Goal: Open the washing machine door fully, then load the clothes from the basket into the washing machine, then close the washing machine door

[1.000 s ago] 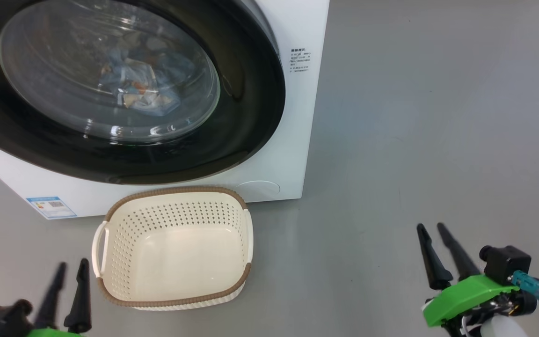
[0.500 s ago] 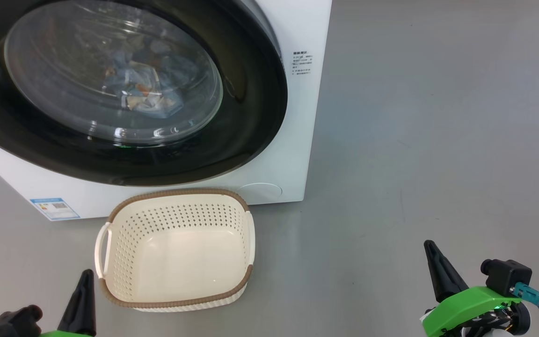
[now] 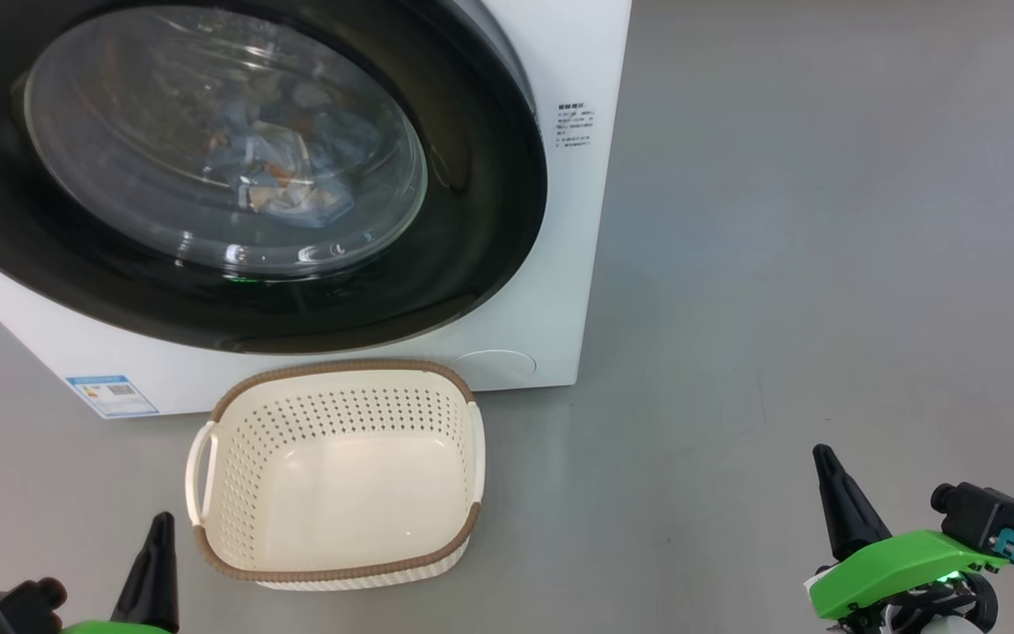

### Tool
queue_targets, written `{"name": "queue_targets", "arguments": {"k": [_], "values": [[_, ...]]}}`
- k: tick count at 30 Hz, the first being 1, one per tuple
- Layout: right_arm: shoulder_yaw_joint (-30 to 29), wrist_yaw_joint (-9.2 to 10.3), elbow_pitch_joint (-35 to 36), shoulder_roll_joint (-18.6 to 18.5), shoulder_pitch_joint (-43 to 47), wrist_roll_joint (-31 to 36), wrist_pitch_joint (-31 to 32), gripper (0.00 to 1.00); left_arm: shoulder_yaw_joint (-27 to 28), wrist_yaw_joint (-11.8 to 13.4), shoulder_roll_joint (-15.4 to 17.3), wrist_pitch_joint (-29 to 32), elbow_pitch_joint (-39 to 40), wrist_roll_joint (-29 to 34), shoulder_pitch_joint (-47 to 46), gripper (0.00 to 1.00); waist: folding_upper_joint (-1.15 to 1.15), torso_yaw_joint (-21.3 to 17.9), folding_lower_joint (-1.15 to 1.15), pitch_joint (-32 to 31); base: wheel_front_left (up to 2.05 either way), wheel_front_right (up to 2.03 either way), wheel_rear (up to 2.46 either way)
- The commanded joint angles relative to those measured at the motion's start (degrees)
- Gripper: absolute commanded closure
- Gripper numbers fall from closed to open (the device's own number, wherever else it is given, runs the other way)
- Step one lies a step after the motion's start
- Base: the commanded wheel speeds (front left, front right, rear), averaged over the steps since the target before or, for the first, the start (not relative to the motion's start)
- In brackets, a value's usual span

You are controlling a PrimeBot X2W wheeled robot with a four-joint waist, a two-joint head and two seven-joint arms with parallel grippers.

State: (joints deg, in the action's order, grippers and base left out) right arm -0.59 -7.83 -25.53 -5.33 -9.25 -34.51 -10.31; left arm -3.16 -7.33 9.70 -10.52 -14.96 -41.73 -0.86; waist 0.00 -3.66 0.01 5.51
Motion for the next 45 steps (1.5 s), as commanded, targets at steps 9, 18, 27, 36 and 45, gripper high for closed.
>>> {"name": "queue_targets", "arguments": {"k": [9,18,27,36,45], "values": [[-0.4,0.1,2.5,0.1,0.0,-5.8,1.6,1.0,1.7,0.0,0.2,1.4,1.0,-5.2,-1.5,1.0,0.0,0.3,-0.01,-0.5,0.0,0.0,0.0],[-1.0,0.12,3.4,0.3,0.3,-11.0,3.1,1.0,2.4,-0.1,-0.4,2.9,1.1,-9.9,-1.8,1.0,0.0,0.7,-0.01,-1.0,0.0,0.0,0.0],[-1.7,0.15,4.6,0.6,0.7,-17.9,5.2,1.0,3.3,-0.1,-1.3,4.9,1.1,-16.0,-2.3,1.0,0.0,1.1,-0.01,-1.6,0.0,0.0,0.0],[-2.3,0.18,5.5,0.9,1.0,-23.1,6.7,1.0,4.0,-0.1,-1.9,6.4,1.0,-20.6,-2.7,1.0,0.0,1.4,-0.01,-2.1,0.0,0.0,0.0],[-2.8,0.2,6.3,1.1,1.3,-27.7,8.1,1.0,4.7,-0.1,-2.5,7.7,1.0,-24.7,-3.1,1.0,0.0,1.7,-0.01,-2.5,0.0,0.0,0.0]]}}
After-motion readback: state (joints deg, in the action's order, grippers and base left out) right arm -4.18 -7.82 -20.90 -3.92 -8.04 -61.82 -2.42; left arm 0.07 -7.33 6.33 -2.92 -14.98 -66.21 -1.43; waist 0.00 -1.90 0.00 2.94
